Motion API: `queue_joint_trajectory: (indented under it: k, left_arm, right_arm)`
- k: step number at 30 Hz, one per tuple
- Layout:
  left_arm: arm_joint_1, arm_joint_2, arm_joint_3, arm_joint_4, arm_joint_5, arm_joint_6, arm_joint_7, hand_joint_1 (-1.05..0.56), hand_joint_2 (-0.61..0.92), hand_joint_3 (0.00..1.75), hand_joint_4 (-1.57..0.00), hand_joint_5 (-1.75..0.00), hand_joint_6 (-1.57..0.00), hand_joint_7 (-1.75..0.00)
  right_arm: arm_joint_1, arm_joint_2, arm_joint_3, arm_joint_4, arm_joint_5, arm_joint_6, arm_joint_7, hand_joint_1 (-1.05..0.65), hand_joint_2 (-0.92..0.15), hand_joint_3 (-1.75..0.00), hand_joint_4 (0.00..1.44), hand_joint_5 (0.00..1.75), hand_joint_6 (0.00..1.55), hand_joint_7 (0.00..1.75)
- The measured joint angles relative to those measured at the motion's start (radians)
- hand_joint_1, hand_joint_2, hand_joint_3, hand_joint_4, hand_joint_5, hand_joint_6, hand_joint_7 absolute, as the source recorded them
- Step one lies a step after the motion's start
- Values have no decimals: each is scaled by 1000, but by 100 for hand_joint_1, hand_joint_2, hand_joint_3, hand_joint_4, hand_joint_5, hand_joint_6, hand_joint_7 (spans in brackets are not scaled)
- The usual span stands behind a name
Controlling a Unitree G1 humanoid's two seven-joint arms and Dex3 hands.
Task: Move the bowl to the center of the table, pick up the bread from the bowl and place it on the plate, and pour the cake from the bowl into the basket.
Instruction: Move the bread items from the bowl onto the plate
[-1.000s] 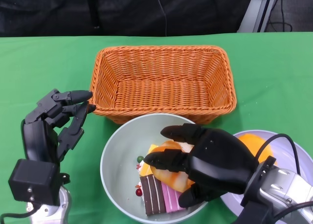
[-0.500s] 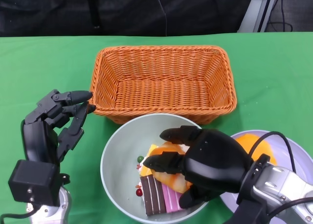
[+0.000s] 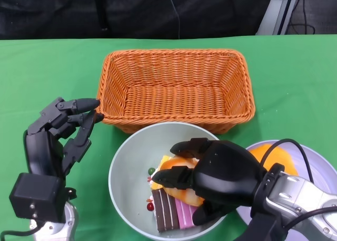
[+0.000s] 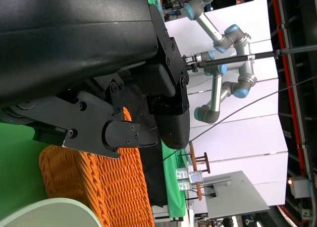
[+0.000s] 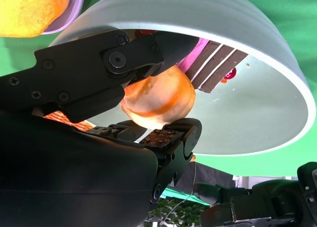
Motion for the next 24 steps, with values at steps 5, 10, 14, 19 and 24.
queue_joint_trajectory:
  k: [5,10,14,19,24]
  left_arm:
    - [7,0,0,-1,5,0,1,-14,92,30,-89,-74,-93,-68]
    - [7,0,0,-1,8,0,0,-14,92,30,-89,-74,-93,-68]
    - [7,0,1,0,7,0,0,-14,92,29,-89,-74,-93,-68]
    - [7,0,1,0,7,0,0,-13,92,29,-90,-74,-93,-68]
    - [7,0,2,0,7,0,0,-14,92,29,-90,-74,-93,-68]
  right_arm:
    - [-3,8,1,31,24,-14,-32,-48,-91,-2,89,10,74,5]
    - [-4,20,1,85,30,-47,-133,-34,-92,-1,109,18,87,6]
    - [-15,26,3,119,30,-66,-185,-25,-88,0,98,72,106,2]
    - [-32,31,4,159,42,-99,-238,-28,-90,0,93,96,116,4]
    - [-37,35,5,194,44,-126,-297,-27,-92,0,89,99,118,3]
